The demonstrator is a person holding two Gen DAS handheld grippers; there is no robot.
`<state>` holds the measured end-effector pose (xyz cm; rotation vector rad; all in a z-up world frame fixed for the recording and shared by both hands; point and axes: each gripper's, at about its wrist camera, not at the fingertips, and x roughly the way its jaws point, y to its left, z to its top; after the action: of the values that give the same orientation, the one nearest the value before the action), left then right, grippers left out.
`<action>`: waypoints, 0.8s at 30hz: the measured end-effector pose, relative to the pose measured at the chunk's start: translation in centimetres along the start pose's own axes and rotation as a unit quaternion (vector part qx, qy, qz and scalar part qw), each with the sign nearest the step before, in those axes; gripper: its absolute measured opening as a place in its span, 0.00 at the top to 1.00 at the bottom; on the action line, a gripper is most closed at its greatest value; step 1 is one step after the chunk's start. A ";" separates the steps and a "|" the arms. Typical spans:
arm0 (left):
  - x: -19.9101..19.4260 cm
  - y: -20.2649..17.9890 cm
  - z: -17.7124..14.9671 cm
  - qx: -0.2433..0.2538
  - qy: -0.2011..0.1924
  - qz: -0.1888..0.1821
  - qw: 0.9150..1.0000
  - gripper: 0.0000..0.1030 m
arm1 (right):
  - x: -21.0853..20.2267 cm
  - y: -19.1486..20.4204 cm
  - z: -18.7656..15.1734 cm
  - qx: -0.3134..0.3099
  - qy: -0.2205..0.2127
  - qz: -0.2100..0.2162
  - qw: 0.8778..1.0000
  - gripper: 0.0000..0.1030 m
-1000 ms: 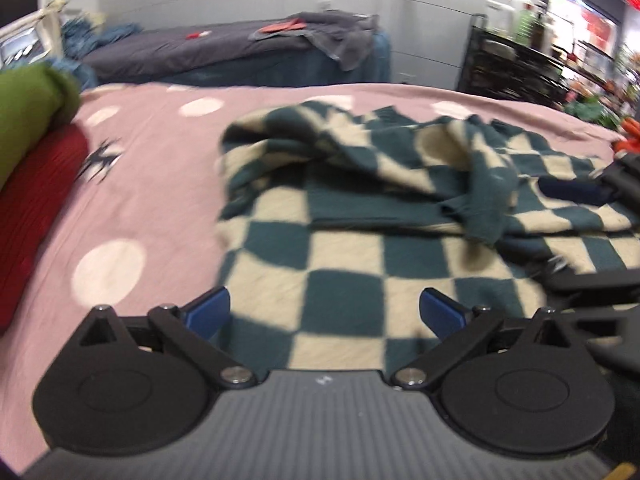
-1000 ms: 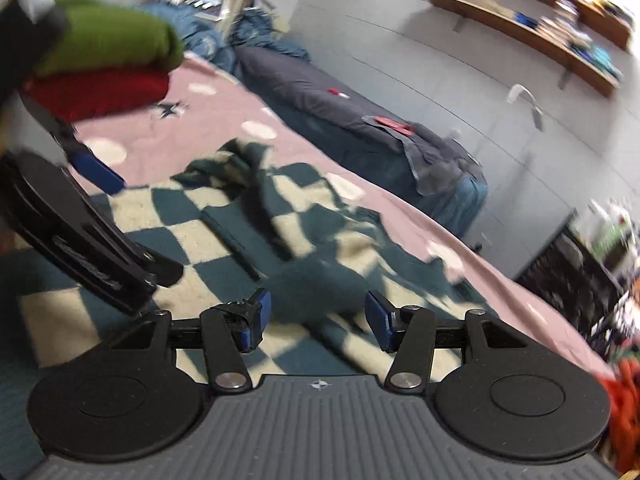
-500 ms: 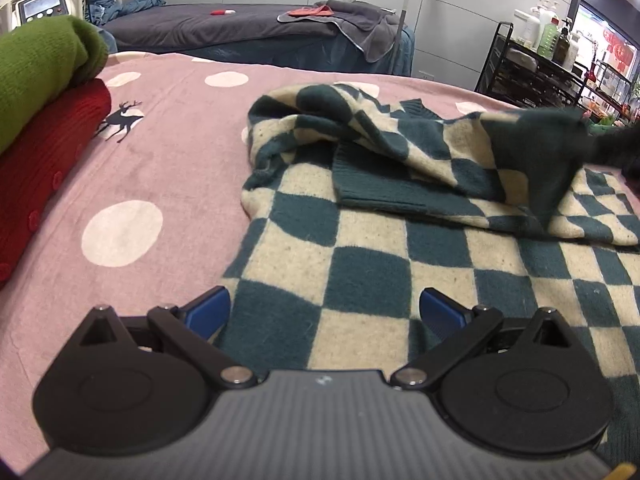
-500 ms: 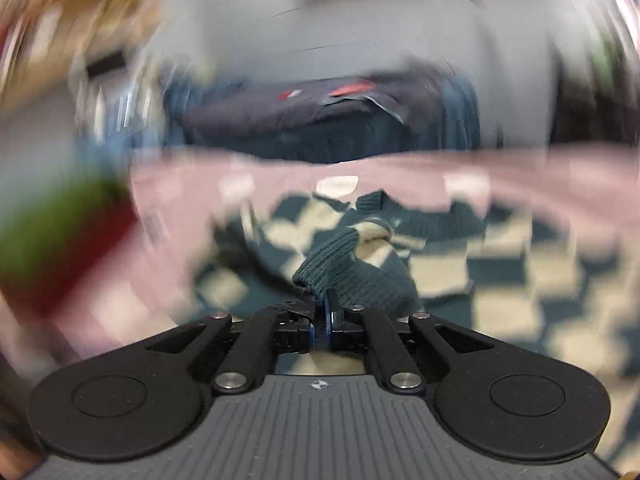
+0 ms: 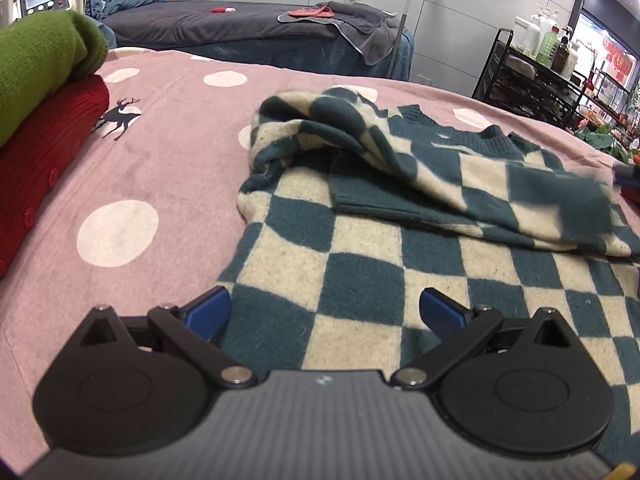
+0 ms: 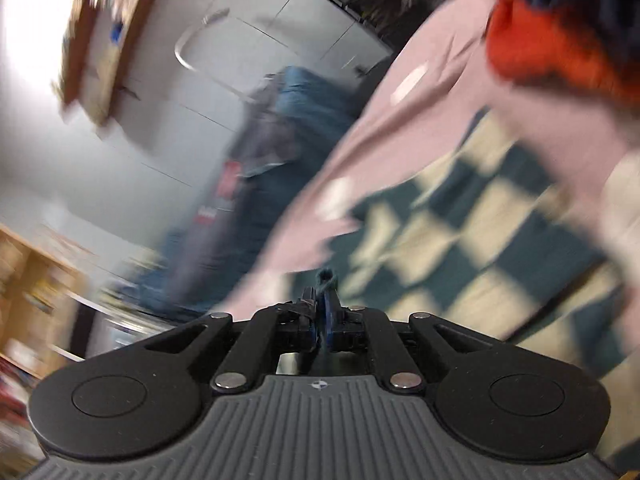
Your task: Fold small clothes
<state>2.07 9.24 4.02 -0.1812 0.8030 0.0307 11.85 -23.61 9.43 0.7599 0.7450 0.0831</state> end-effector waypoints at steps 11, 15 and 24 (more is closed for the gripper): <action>0.4 -0.4 -0.2 0.014 0.008 0.004 1.000 0.00 | -1.5 2.6 -7.5 -0.617 -0.043 -0.046 0.785 0.44; 0.4 -0.7 -0.4 0.023 0.011 0.002 1.000 0.00 | 0.1 1.4 -9.4 -0.719 -0.001 -0.066 0.692 0.48; 0.7 -1.1 -0.6 0.039 0.017 0.004 0.999 0.00 | 2.2 1.8 -10.6 -0.757 0.015 -0.085 0.648 0.57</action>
<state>2.19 8.05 3.28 -0.1050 0.8377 0.0044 7.07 -15.23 4.20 -0.9491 0.5162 0.4814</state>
